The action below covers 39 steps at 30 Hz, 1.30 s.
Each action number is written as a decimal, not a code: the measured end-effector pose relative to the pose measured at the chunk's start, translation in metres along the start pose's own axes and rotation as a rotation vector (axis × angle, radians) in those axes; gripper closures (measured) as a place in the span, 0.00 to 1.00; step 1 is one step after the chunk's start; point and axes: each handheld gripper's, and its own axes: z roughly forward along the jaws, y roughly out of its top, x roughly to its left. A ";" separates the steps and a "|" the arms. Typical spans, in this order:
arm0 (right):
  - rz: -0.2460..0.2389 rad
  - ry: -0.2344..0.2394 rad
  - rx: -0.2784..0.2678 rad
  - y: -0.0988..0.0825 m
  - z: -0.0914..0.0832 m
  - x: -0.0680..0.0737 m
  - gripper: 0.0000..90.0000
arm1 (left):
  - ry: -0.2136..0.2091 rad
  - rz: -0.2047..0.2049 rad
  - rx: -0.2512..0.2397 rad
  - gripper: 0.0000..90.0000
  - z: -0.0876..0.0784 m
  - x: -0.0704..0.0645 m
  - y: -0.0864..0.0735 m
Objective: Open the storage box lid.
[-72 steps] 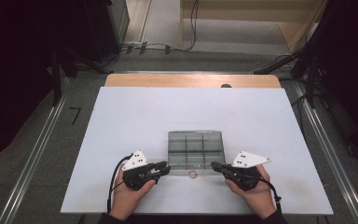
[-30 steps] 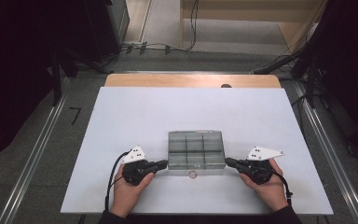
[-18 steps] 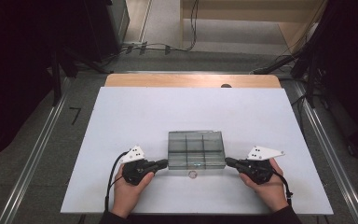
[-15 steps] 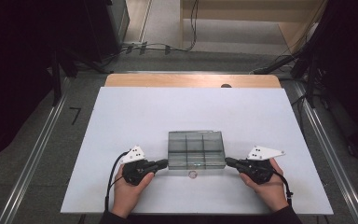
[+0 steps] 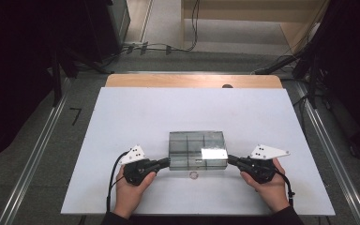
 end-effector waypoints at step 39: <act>-0.009 -0.017 -0.060 0.043 0.002 -0.005 0.98 | 0.113 0.010 -0.022 0.00 0.016 0.017 0.042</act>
